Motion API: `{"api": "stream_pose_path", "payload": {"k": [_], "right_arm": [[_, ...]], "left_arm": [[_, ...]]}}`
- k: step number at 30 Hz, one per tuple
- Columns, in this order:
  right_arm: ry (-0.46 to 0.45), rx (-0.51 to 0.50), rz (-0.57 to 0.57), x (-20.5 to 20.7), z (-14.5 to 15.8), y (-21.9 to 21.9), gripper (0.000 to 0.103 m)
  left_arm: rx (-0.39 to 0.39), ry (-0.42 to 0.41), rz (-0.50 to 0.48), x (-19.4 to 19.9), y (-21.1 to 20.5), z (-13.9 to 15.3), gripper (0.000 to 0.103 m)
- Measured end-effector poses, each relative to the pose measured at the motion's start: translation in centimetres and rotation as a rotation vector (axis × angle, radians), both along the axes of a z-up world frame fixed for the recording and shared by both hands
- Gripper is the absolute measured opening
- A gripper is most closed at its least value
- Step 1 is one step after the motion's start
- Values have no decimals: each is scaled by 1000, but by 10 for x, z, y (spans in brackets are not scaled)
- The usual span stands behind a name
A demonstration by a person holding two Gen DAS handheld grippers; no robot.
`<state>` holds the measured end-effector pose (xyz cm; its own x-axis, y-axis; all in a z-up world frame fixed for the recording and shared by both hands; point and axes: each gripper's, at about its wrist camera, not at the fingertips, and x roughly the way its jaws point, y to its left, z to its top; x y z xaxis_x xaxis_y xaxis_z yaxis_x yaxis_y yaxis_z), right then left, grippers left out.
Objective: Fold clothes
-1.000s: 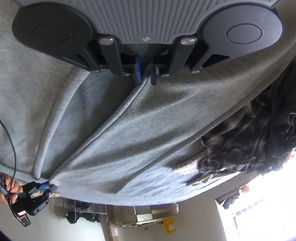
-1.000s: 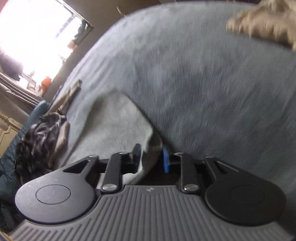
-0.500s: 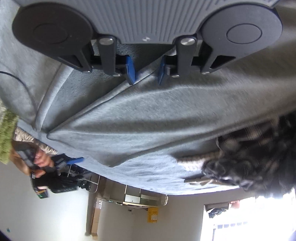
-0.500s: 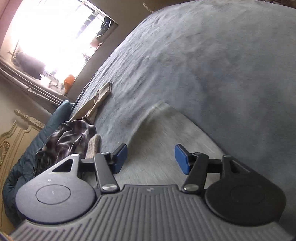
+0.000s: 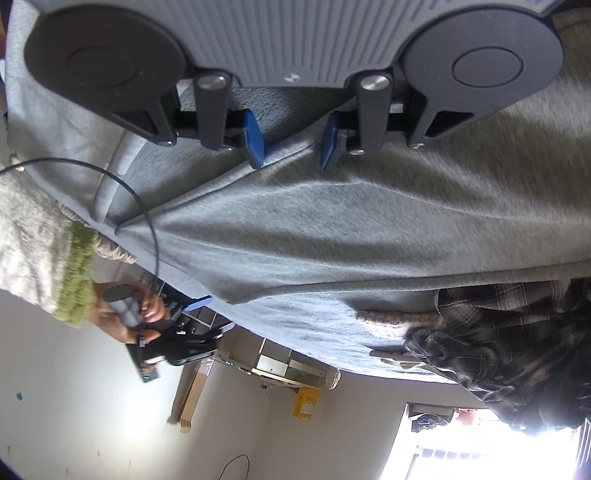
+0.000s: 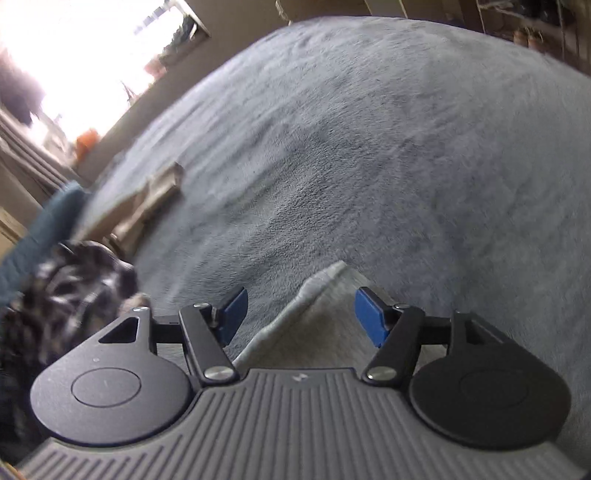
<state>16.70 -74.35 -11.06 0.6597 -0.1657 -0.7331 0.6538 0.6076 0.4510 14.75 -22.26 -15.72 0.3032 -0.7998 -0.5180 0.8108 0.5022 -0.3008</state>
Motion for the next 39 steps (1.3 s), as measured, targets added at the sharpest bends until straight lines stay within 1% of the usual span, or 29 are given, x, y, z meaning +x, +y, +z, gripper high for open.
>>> {"api": "stream_pose_path", "payload": {"k": [2,4,5,7,8,9,10,11,12,13,15,17,18,20,21,22,24,26,28,29,30,32,33,34,35,36,38,39], "right_arm": [[67,-6,-33,9,-5,-5,67],[137,11,-42,18,-16,-7,68],[169,2,-40,22,-20,-5,68],[201,-60,-8,23,-22,6,66],[217,-92,9,24,-23,11,58],[230,-120,25,24,-23,16,38],[235,-142,39,21,-21,21,27],[230,-164,50,18,-17,26,13],[197,-190,51,11,-10,32,10],[165,-231,53,5,-1,40,10],[100,-430,68,-7,23,69,10],[52,-614,77,-14,38,96,10],[48,-668,76,-13,40,102,12],[59,-678,61,-5,36,99,15],[56,-645,34,-1,32,90,23],[45,-625,3,1,27,81,29],[35,-638,-77,-1,20,63,41],[30,-652,-183,-16,20,50,42],[-40,-622,-232,-44,24,39,42],[-91,-585,-196,-58,28,37,42],[-127,-533,-120,-69,31,36,42],[-135,-452,78,-80,34,45,42],[-108,-443,192,-82,33,56,42],[-70,-458,311,-83,29,72,41],[-32,-471,431,-85,24,87,39],[4,-482,532,-86,19,101,39],[63,-491,633,-89,3,116,39],[96,-493,660,-91,-5,119,38]], "left_arm": [[-11,10,0,2,1,-1,35],[-19,16,-1,3,2,-2,36],[-24,19,-2,3,2,-3,36],[-34,26,-2,4,4,-3,36],[-39,30,-2,4,5,-3,36],[-41,33,-1,5,5,-3,36],[-42,33,-1,4,5,-3,36],[-43,33,0,4,5,-4,36],[-43,34,0,4,6,-4,36],[-43,33,1,4,6,-4,36],[-40,28,2,3,5,-3,36],[-38,25,3,2,5,-3,36],[-37,24,3,2,5,-3,36],[-38,24,3,2,5,-3,36],[-39,24,3,2,6,-4,36],[-41,26,3,2,6,-4,36],[-46,32,3,2,7,-4,36],[-49,36,3,3,7,-4,36],[-49,36,3,3,7,-3,36],[-48,35,4,3,6,-3,36],[-47,34,4,3,6,-3,36],[-46,34,4,2,6,-3,36],[-46,33,4,2,6,-3,36],[-47,34,4,2,6,-3,36],[-49,36,4,3,7,-4,36],[-51,38,4,3,7,-4,36],[-56,43,4,4,7,-4,36],[-58,46,3,5,8,-4,36]]}}
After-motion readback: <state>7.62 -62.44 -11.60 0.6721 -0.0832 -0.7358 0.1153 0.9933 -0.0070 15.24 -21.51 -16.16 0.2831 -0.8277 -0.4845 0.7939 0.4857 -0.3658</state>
